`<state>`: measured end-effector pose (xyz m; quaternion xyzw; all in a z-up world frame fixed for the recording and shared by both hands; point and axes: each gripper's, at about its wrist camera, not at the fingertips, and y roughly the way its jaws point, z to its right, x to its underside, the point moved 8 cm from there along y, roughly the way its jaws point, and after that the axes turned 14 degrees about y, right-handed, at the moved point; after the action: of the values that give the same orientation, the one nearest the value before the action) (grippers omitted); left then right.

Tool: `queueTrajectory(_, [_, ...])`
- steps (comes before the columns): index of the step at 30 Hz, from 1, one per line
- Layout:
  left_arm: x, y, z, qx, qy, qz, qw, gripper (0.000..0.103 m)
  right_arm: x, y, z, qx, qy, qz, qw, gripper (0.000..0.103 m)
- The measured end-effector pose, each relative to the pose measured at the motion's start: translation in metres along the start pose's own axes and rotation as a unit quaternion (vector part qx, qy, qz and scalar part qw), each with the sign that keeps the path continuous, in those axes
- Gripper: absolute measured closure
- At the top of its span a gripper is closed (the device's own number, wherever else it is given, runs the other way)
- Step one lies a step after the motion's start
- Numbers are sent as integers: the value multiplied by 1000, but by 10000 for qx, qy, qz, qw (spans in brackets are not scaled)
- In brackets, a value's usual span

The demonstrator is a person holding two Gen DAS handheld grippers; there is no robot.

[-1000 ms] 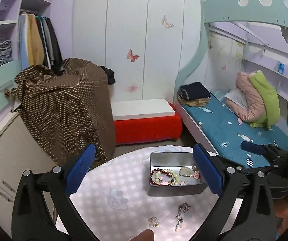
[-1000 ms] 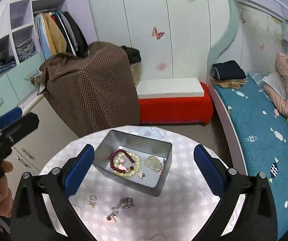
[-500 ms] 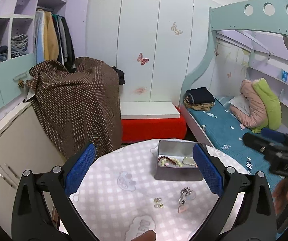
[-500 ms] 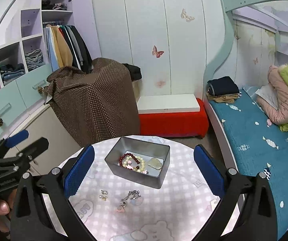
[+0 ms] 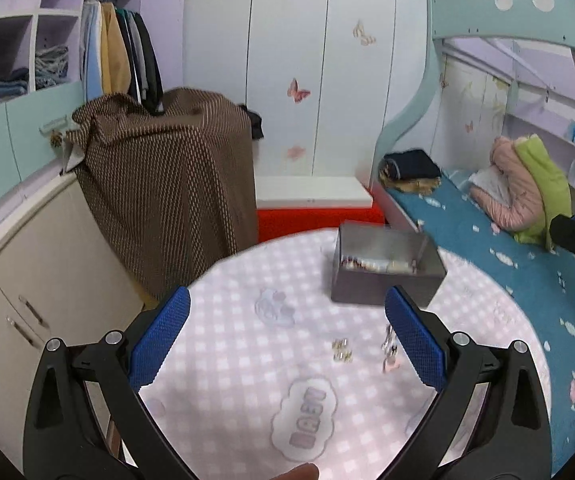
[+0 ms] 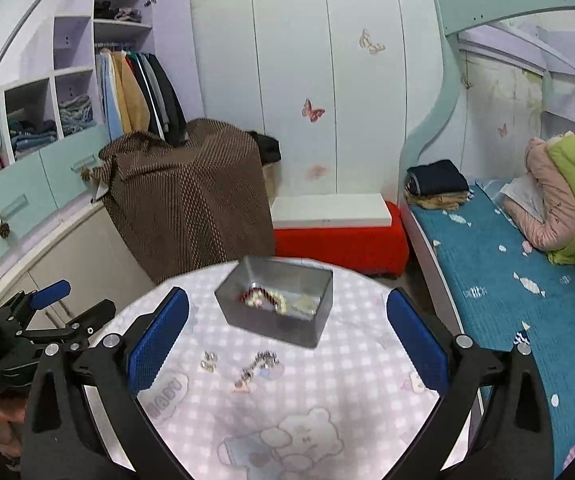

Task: Organize jewelry
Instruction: 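Lower the left tool onto the pearl earrings and grasp one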

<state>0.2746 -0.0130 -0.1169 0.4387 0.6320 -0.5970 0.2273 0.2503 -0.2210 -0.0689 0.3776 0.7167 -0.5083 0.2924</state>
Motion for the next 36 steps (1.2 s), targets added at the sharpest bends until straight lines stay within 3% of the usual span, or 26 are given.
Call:
queueTrajectory(11, [55, 68, 39, 317, 276, -718, 9965, 6, 64, 36, 24, 245, 189, -847, 9959, 7])
queueTrajectory(21, [78, 124, 60, 454, 389, -1236, 9905, 7, 81, 49, 29, 222, 234, -1153, 9928, 7])
queueTrajectory(23, [79, 129, 60, 517, 350, -1313, 9894, 14, 82, 52, 31, 214, 252, -1195, 9923, 7])
queueTrajectory(24, [80, 132, 61, 570, 324, -1359, 9886, 26, 83, 54, 32, 211, 260, -1216, 9920, 7])
queueTrajectory(25, [81, 135, 61, 617, 299, -1411, 9876, 32, 83, 55, 33, 208, 269, -1237, 9917, 7])
queueTrajectory(29, [82, 138, 61, 656, 271, -1461, 9867, 41, 86, 60, 36, 207, 309, -1307, 9907, 7])
queueTrajectory(32, [82, 137, 62, 720, 276, -1422, 9868, 53, 88, 63, 36, 183, 326, -1354, 9901, 7])
queueTrajectory(34, [82, 136, 60, 777, 231, -1390, 9870, 69, 89, 66, 36, 165, 317, -1385, 9897, 7])
queueTrajectory(36, [83, 134, 57, 844, 167, -1375, 9868, 78, 92, 69, 34, 121, 306, -1447, 9889, 7])
